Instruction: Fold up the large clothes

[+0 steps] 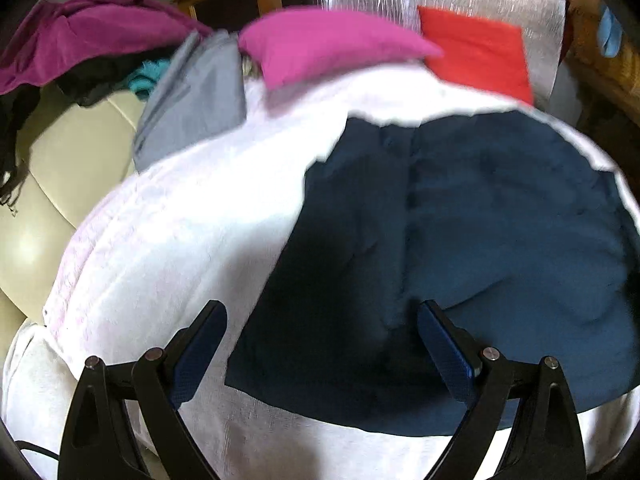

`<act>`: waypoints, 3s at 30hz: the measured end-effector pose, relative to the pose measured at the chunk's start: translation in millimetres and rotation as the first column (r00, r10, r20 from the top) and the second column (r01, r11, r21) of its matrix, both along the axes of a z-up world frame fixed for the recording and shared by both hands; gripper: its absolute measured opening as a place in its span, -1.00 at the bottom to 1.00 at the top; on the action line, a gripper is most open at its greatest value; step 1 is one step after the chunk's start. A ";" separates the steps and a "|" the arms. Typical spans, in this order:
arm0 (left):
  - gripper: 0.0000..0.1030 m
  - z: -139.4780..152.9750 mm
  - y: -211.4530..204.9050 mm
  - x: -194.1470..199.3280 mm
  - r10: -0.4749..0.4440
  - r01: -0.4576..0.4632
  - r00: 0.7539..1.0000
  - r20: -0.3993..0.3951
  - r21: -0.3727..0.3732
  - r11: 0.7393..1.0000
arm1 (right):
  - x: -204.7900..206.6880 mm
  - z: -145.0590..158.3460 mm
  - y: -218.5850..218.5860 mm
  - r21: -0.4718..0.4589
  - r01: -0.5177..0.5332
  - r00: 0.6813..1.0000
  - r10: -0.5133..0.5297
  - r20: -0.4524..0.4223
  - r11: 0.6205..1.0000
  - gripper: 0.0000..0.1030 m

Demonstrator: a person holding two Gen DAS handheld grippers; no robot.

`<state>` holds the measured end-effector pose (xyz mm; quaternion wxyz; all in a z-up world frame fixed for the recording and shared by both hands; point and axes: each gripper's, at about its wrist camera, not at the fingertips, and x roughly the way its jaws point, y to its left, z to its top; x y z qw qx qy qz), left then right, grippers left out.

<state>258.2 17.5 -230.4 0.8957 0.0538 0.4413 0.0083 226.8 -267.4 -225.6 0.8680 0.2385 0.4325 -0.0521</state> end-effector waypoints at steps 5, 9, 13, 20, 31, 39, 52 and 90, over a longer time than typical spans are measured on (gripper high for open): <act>0.86 -2.1 10.6 3.1 0.006 -0.007 1.000 -0.022 -0.043 0.999 | -16.0 10.8 -5.6 0.030 0.005 0.998 -0.007 0.066 1.000 0.35; 0.86 10.5 32.7 1.0 0.045 -0.042 0.998 0.034 -0.085 0.995 | -39.8 25.5 -25.9 0.036 0.051 0.987 -0.056 0.150 0.998 0.35; 0.86 6.2 57.4 10.0 0.120 -0.118 0.993 0.013 -0.114 0.986 | -58.4 32.2 -52.1 0.088 0.077 0.973 -0.094 0.213 0.993 0.35; 0.86 -18.1 54.1 22.8 0.118 -0.127 0.989 -0.095 -0.094 0.987 | -51.5 3.0 -58.9 0.170 0.048 0.996 -0.060 0.069 0.984 0.35; 0.86 11.4 75.3 29.3 0.026 -0.024 1.000 0.005 -0.262 0.965 | -81.6 2.9 -116.6 0.329 0.151 0.976 -0.193 0.101 0.932 0.49; 0.86 -26.4 65.7 58.9 -0.112 -0.019 0.967 -0.230 -0.502 0.865 | -53.0 -34.8 -126.1 0.481 0.100 0.993 -0.120 0.011 0.871 0.54; 0.52 -21.1 41.7 69.9 -0.095 -0.001 0.985 -0.146 -0.552 0.834 | -12.4 -11.4 -76.2 0.197 0.024 0.992 -0.048 0.119 0.980 0.02; 0.55 11.4 -34.3 35.9 -0.113 0.114 0.993 0.036 -0.026 0.993 | -2.9 -16.4 -89.9 0.223 0.087 0.995 -0.094 0.022 0.971 0.50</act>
